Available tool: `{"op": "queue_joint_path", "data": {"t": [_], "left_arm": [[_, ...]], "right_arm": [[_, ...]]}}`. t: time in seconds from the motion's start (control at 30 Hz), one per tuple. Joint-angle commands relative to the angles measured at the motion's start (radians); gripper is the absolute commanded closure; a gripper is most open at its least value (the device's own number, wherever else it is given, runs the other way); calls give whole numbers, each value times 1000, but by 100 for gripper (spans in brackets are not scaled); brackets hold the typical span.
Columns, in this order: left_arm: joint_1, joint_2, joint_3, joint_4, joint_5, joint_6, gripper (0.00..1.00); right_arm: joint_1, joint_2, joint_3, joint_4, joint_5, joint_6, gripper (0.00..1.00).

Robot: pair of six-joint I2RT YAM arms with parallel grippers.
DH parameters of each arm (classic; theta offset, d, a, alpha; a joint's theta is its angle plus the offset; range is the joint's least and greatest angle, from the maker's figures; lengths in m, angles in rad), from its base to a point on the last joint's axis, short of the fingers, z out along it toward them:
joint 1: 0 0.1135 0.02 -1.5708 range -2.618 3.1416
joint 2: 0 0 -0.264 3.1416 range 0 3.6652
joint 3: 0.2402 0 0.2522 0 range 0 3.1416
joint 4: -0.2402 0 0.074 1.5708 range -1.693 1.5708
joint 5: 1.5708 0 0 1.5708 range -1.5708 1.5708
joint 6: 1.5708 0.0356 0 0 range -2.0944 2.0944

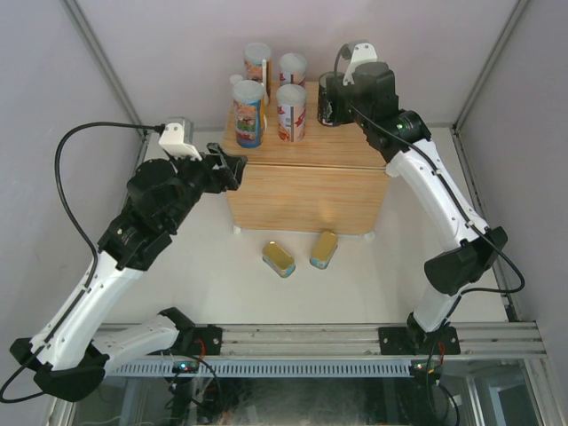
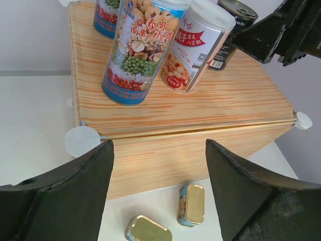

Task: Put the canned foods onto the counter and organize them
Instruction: Place the canned food on the counter.

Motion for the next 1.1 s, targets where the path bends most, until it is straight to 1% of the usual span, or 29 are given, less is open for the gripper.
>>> {"op": "queue_joint_path", "data": {"t": [0.0, 0.6, 1.07], "left_arm": [[11, -5, -2, 38, 22, -4, 22], [21, 15, 9, 56, 28, -10, 22], [42, 14, 2, 70, 26, -13, 22]], "right_arm": [[-5, -47, 2, 52, 0, 12, 45], [-45, -27, -20, 75, -35, 15, 44], [-70, 43, 13, 105, -84, 24, 44]]}}
